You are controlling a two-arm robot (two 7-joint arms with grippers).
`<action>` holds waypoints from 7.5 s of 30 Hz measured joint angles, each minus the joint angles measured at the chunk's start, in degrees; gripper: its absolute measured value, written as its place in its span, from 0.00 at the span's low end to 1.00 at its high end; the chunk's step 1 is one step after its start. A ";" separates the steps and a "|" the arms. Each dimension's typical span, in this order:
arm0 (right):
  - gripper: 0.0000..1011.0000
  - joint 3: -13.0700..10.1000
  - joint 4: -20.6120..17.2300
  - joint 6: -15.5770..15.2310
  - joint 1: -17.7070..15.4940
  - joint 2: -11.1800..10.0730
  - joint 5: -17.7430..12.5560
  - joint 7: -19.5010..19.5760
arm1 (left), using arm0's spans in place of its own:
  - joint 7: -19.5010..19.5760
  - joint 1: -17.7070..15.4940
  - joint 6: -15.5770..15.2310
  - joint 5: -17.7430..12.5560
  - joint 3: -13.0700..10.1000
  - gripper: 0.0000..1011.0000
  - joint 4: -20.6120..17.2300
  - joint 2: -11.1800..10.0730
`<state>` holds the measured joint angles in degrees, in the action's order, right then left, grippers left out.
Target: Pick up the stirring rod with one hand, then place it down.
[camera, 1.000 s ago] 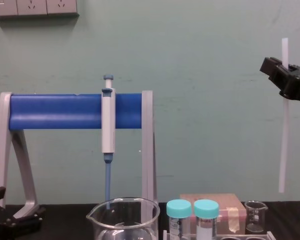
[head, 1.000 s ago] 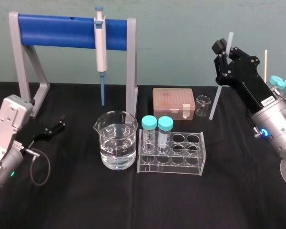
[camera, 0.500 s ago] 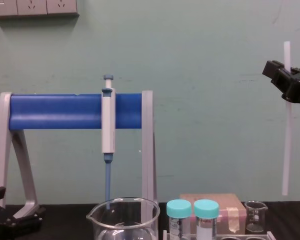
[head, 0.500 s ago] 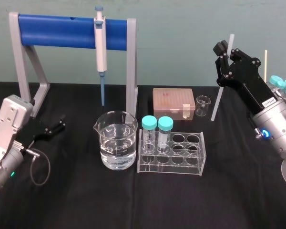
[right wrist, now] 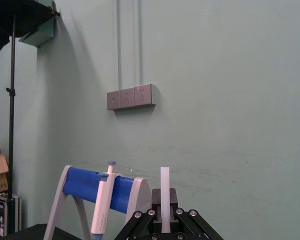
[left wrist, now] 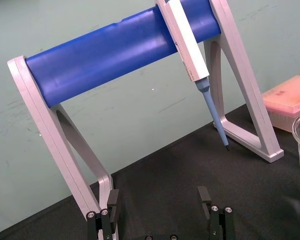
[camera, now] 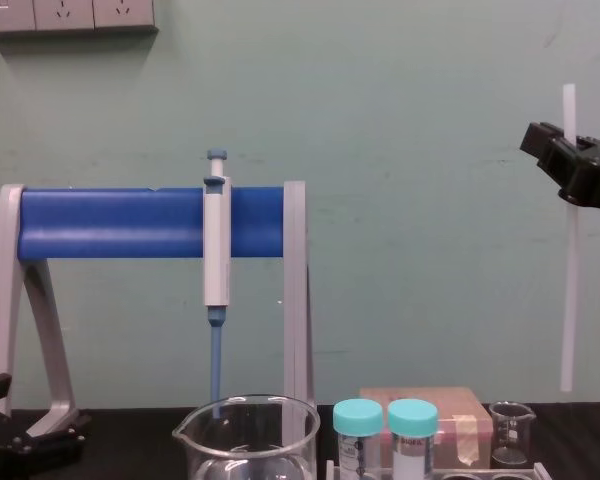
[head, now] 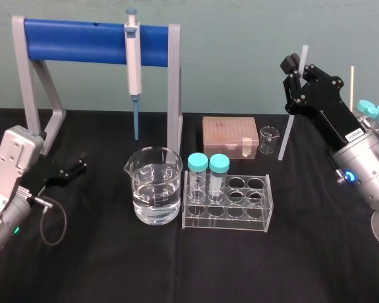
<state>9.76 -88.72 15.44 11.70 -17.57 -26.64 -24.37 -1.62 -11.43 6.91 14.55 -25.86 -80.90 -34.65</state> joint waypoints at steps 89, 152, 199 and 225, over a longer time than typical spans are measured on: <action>0.07 2.70 3.79 -0.68 1.49 -1.78 -6.19 -8.11 | 0.00 0.00 0.00 0.00 0.00 0.99 0.00 0.00; 0.07 7.06 21.76 3.40 8.22 3.09 1.43 -6.74 | 0.00 0.00 0.00 0.00 0.00 0.99 0.00 0.00; 0.07 7.23 22.70 2.10 7.80 3.20 3.10 -5.59 | 0.00 0.00 0.00 0.00 0.00 0.99 0.00 0.00; 0.56 7.20 22.75 2.13 7.84 3.21 2.84 -5.76 | 0.00 0.00 0.00 0.00 0.00 0.99 0.00 0.00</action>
<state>16.96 -65.97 17.57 19.54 -14.36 -23.80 -30.13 -1.62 -11.43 6.91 14.55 -25.86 -80.90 -34.64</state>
